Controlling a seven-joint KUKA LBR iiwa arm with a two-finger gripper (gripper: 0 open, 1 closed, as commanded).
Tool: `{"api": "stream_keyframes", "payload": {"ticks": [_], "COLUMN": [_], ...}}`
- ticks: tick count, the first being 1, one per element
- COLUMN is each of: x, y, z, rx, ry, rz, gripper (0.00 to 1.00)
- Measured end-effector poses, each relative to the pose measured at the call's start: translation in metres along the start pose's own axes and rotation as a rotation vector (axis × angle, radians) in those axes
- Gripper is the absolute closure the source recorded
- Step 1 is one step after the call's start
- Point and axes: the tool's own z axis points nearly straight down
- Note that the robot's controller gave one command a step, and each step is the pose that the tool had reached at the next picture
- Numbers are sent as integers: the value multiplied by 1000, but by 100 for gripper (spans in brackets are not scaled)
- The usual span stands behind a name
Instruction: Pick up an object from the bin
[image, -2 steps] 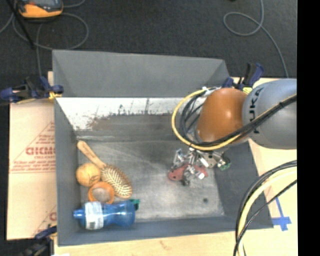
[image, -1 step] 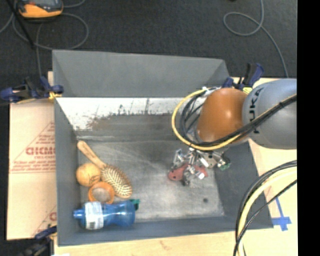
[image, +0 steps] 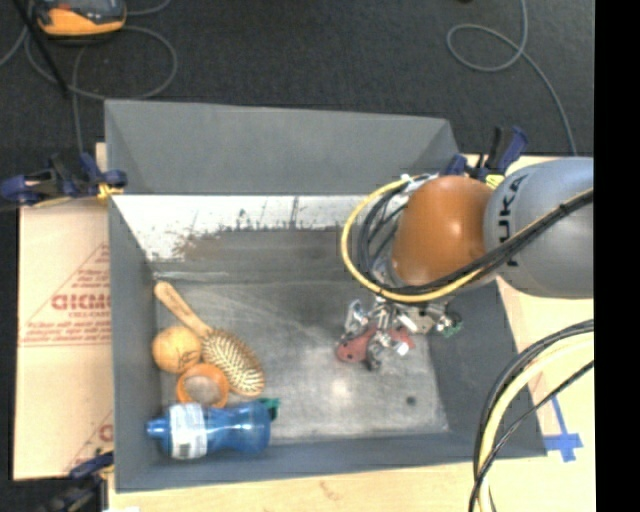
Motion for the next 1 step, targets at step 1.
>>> {"api": "stream_keyframes", "payload": {"ticks": [1], "x": [-13], "y": [42], "z": [-125], "rx": [-10], "ry": [9], "rz": [-1], "gripper": [100]}}
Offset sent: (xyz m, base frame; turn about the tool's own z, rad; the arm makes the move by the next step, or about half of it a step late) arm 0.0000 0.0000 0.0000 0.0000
